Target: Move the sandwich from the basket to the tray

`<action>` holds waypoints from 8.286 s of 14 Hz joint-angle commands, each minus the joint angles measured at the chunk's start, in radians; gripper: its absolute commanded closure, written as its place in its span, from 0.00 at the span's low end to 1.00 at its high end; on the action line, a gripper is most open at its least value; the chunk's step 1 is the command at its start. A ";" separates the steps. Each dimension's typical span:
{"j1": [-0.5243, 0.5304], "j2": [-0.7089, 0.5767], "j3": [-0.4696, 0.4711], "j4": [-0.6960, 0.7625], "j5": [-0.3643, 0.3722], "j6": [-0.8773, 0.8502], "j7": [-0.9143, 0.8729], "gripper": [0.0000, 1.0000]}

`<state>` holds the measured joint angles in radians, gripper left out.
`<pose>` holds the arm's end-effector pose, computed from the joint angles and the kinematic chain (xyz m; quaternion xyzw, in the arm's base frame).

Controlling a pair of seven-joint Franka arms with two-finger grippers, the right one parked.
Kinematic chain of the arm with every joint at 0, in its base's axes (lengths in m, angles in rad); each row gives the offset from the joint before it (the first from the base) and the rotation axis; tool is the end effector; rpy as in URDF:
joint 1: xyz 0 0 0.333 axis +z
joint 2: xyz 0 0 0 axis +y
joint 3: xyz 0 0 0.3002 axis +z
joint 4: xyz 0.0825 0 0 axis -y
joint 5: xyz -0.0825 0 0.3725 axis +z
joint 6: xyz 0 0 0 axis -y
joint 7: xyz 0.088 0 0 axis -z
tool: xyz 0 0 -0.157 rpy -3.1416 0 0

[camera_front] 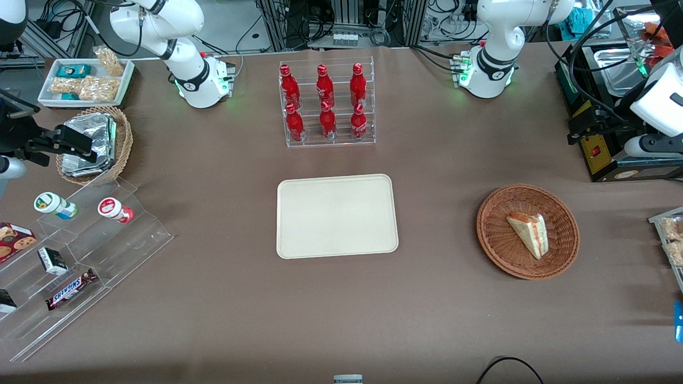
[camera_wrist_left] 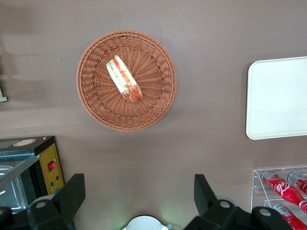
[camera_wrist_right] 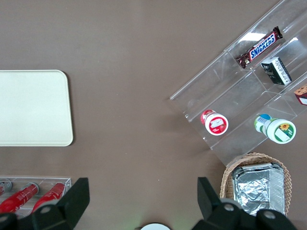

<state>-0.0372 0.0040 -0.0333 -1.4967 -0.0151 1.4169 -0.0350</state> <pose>0.5226 -0.0394 0.5775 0.9989 -0.0186 -0.0422 0.0054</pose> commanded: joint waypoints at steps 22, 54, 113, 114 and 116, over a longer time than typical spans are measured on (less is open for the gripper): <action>0.000 0.031 0.001 -0.163 0.047 0.147 0.006 0.00; 0.000 0.239 0.018 -0.476 -0.054 0.696 -0.337 0.99; 0.106 -0.032 -0.051 -0.100 0.050 0.171 0.010 0.00; 0.105 -0.032 -0.037 -0.091 0.050 0.171 0.012 0.00; 0.102 -0.033 -0.027 -0.091 0.043 0.168 0.012 0.00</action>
